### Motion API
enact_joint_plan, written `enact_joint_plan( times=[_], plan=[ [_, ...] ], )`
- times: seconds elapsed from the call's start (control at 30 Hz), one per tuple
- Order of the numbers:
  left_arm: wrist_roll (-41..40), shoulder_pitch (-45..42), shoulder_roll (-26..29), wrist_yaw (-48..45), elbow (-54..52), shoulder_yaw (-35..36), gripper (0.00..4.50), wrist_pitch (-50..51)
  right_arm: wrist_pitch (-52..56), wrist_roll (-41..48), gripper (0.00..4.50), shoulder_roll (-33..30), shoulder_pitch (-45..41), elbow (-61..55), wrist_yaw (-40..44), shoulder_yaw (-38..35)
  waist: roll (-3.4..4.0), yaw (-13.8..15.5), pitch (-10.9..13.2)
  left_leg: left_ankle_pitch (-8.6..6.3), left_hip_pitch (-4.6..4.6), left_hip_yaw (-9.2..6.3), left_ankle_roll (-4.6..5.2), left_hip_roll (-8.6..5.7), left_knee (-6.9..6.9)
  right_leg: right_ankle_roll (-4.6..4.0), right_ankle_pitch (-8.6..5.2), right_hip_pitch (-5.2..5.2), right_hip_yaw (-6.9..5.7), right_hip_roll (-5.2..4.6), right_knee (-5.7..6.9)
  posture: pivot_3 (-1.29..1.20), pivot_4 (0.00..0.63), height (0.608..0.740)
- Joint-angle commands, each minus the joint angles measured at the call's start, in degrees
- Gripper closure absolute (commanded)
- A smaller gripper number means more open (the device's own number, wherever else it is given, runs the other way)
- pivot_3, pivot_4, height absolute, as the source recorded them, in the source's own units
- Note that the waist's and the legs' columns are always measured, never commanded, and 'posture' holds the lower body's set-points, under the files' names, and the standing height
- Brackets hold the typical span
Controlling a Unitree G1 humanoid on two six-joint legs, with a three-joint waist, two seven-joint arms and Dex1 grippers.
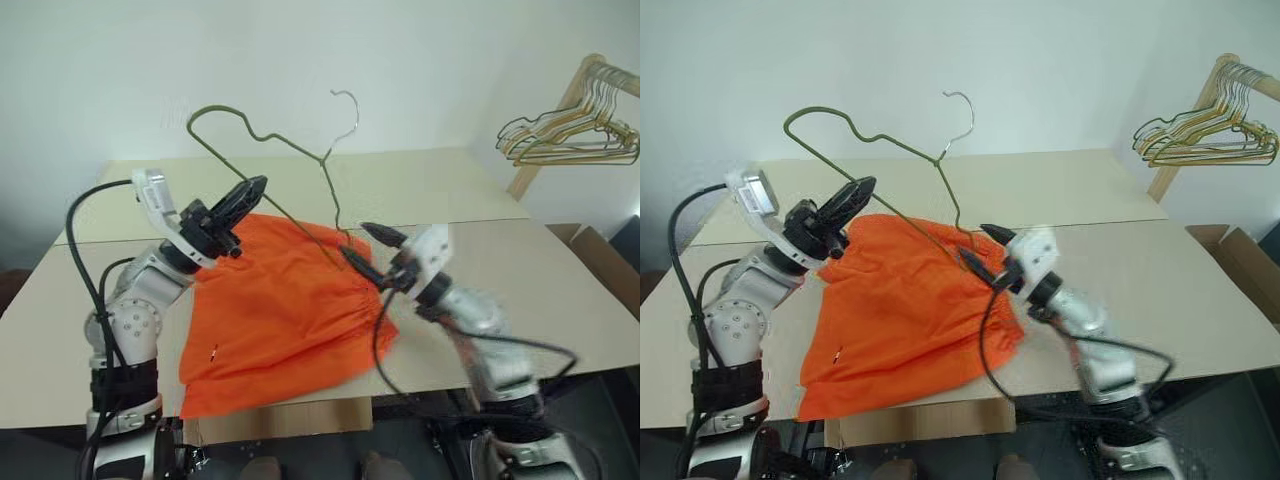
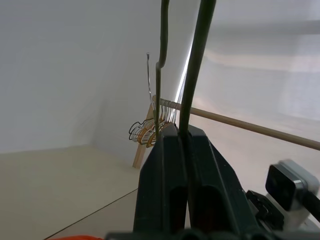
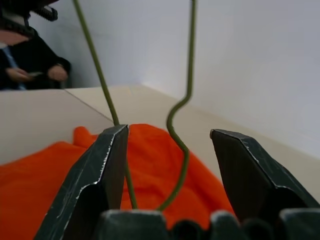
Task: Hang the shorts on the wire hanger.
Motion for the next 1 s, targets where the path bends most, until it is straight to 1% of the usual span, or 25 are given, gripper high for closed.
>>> enact_joint_plan(
  times=[0.03,0.07,0.1,0.13,0.2,0.27,0.37,0.47,0.63,0.83,1.0],
  plan=[
    [-4.6,0.1,2.0,-6.2,-0.6,2.4,4.5,0.7,18.7,16.4,1.37,-7.9,-6.1,1.6,9.2,-4.2,0.01,-0.1,0.0,-0.01,0.06,0.01,0.01,0.05,-0.02,-0.01,-0.01,0.04,0.0,0.05,0.0,0.06,0.0,0.74],
    [-6.8,0.3,2.6,-7.7,-0.6,3.5,4.5,1.6,23.5,20.0,1.37,-10.8,-7.9,4.6,14.2,-4.5,0.01,-0.1,0.0,-0.01,0.08,0.03,0.02,0.06,-0.07,-0.03,-0.02,0.05,-0.01,0.06,0.0,0.06,0.0,0.74],
    [-9.6,0.3,3.4,-8.6,-0.5,4.5,4.5,3.4,24.7,20.5,1.37,-12.7,-8.6,6.5,18.4,-4.2,0.0,-0.1,0.0,-0.01,0.14,0.04,0.03,0.1,-0.06,-0.06,-0.03,0.09,-0.02,0.1,0.0,0.06,0.0,0.74],
    [-11.4,0.3,3.9,-9.0,-0.3,5.0,4.5,4.7,24.8,20.5,1.37,-13.6,-8.9,7.7,20.9,-3.8,-0.02,-0.1,0.0,-0.02,0.15,0.04,0.04,0.11,-0.07,-0.08,-0.04,0.13,-0.03,0.12,-0.02,0.05,0.0,0.74],
    [-14.8,0.1,4.0,-10.9,-0.2,6.1,4.5,5.8,24.9,17.8,1.37,-16.2,-9.5,10.5,28.6,0.5,-0.05,-0.1,0.0,-0.05,0.16,0.01,0.09,0.15,-0.06,-0.08,-0.05,0.17,-0.1,0.17,-0.06,0.05,0.0,0.74],
    [-16.9,-0.1,4.0,-12.1,-0.3,6.7,4.5,6.4,26.2,15.5,1.37,-17.1,-11.2,13.3,33.9,4.7,-0.05,-0.2,0.0,-0.05,0.16,0.03,0.1,0.14,-0.05,-0.07,-0.06,0.19,-0.09,0.15,-0.08,0.06,0.0,0.74],
    [-17.3,0.0,4.0,-13.1,-0.9,6.3,4.5,6.3,26.3,13.4,1.37,-15.9,-14.0,16.2,39.6,8.8,-0.06,-0.1,0.0,-0.05,0.15,0.04,0.09,0.12,0.01,-0.06,-0.05,0.2,-0.08,0.14,-0.06,0.06,0.0,0.74],
    [-17.3,0.0,3.5,-13.0,-0.8,5.8,4.5,6.2,24.4,10.4,1.37,-13.5,-16.4,18.2,41.3,11.2,-0.06,-0.1,0.0,-0.05,0.14,0.02,0.09,0.12,0.02,-0.06,-0.05,0.18,-0.08,0.14,-0.03,0.06,0.0,0.74],
    [-16.4,0.3,2.8,-12.8,-1.0,4.9,4.5,5.7,24.5,8.8,1.37,-10.7,-18.8,19.2,43.9,11.5,-0.07,0.3,0.0,-0.05,0.09,0.0,0.08,0.1,0.02,-0.05,-0.05,0.16,-0.09,0.13,-0.06,0.06,0.0,0.74],
    [-15.6,0.4,1.8,-12.9,-0.9,4.2,4.5,5.2,26.2,9.1,1.37,-9.3,-20.0,17.7,43.9,11.0,-0.07,0.7,0.0,-0.05,0.05,0.01,0.08,0.09,0.02,-0.05,-0.04,0.09,-0.09,0.1,-0.03,0.06,0.0,0.74],
    [-15.8,0.7,1.3,-13.4,-0.8,3.7,4.5,5.4,27.0,9.3,1.37,-8.1,-21.0,16.5,42.1,10.6,-0.07,0.8,0.0,-0.05,0.05,0.02,0.08,0.09,0.02,-0.05,-0.04,0.08,-0.1,0.11,-0.03,0.05,0.0,0.74]
  ],
)
